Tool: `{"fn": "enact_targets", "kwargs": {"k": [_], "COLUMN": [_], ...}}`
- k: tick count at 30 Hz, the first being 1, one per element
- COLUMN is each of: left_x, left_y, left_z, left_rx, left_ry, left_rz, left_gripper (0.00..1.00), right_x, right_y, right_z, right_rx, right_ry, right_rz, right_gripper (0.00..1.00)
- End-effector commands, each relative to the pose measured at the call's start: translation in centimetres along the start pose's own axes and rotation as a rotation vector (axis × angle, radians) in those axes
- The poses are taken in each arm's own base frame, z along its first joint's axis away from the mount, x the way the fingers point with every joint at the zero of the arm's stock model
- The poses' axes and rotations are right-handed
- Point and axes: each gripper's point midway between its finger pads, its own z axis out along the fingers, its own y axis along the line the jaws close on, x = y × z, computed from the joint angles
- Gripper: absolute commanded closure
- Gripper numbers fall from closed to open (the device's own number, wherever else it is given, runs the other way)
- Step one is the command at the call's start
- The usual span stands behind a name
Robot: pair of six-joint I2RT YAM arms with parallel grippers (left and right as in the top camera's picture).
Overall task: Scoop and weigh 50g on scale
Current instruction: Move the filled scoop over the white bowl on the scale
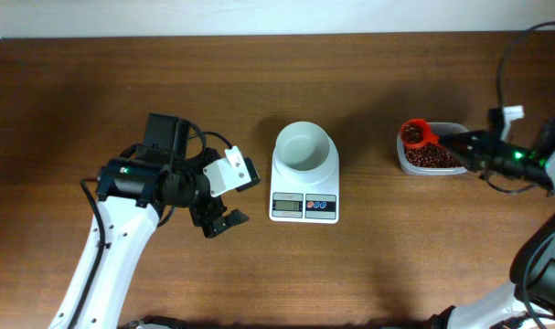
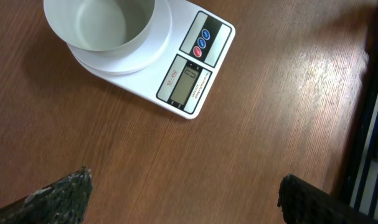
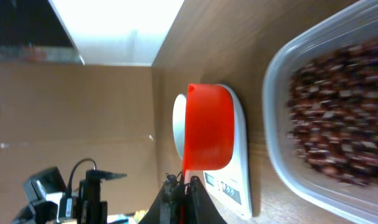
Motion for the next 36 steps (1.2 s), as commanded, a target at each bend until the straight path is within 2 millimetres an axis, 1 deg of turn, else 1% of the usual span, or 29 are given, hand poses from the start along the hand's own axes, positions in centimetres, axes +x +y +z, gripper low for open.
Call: {"fn": "enact_targets", "kwargs": {"k": [1,3,6,9,14,15,16,17,19,20,21,23,24,26,27,28,29,30,31,32,33,34,35,36], "left_x": [-0.3,-0.3,-0.3,-0.3,-0.3,-0.3,-0.3,-0.3,-0.3,-0.3,-0.3,-0.3,-0.3,-0.3,-0.3,-0.3,-0.3,-0.3,-0.3,-0.3,-0.3,-0.3,-0.3,-0.3], "left_y": [-0.3,-0.3,-0.3,-0.3,-0.3,-0.3,-0.3,-0.3,-0.3,-0.3,-0.3,-0.3,-0.3,-0.3,-0.3,-0.3,-0.3,-0.3,-0.3,-0.3,-0.3,-0.3,-0.3,-0.3], "left_z": [0.1,0.1,0.1,0.1,0.1,0.1,0.1,0.1,0.1,0.1,0.1,0.1,0.1,0.1,0.1,0.1,0.1,0.1,0.1,0.1,0.1,0.1,0.1,0.1], "left_rx": [0.013,0.013,0.013,0.013,0.013,0.013,0.013,0.013,0.013,0.013,0.013,0.013,0.013,0.013,0.013,0.013,0.013,0.013,0.013,0.013,0.013,0.013,0.013,0.013], "left_ry": [-0.014,-0.014,-0.014,-0.014,-0.014,-0.014,-0.014,-0.014,-0.014,-0.014,-0.014,-0.014,-0.014,-0.014,-0.014,-0.014,-0.014,-0.014,-0.014,-0.014,-0.014,-0.014,-0.014,-0.014], "left_rz": [0.019,0.019,0.019,0.019,0.019,0.019,0.019,0.018,0.019,0.019,0.019,0.019,0.019,0.019,0.019,0.019,0.018,0.019,0.019,0.019,0.019,0.019,0.018,0.019], "left_gripper": [0.01,0.01,0.01,0.01,0.01,0.01,0.01,0.01,0.01,0.01,0.01,0.01,0.01,0.01,0.01,0.01,0.01,0.01,0.01,0.01,0.01,0.01,0.01,0.01], "right_x": [1.1,2.7,4.6,6.0,7.5,7.6,7.8,7.9,7.8,7.4,7.0,6.5,6.6,7.3,7.0,6.6,6.9,6.9,6.4,6.4,7.1,7.0,5.9,5.8], "right_y": [2.7,3.9,5.6,6.4,8.3,8.4,7.8,7.7,7.6,6.8,6.4,6.9,7.1,8.6,8.1,7.3,7.7,7.7,6.9,6.9,8.0,7.8,6.1,6.0], "right_z": [2.7,5.0,7.6,9.5,13.5,14.2,15.3,15.7,16.2,16.3,16.5,16.9,17.1,17.1,17.1,17.3,17.2,17.2,17.3,17.3,17.1,17.2,17.4,17.4], "right_rx": [-0.054,-0.081,-0.127,-0.136,-0.153,-0.138,-0.08,-0.067,-0.05,-0.001,0.022,-0.011,-0.02,-0.123,-0.095,-0.038,-0.072,-0.077,-0.019,-0.013,-0.102,-0.092,0.042,0.05], "right_ry": [0.076,0.151,0.235,0.294,0.375,0.381,0.38,0.381,0.374,0.356,0.337,0.322,0.324,0.348,0.338,0.323,0.332,0.332,0.317,0.315,0.336,0.333,0.299,0.295], "right_rz": [-0.064,-0.086,-0.121,-0.115,-0.146,-0.151,-0.168,-0.19,-0.212,-0.22,-0.249,-0.376,-0.414,-0.503,-0.505,-0.5,-0.52,-0.545,-0.512,-0.506,-0.578,-0.582,-0.481,-0.479], "right_gripper": [0.96,0.96,0.96,0.96,0.96,0.96,0.96,0.96,0.96,0.96,0.96,0.96,0.96,0.96,0.96,0.96,0.96,0.96,0.96,0.96,0.96,0.96,0.96,0.96]}}
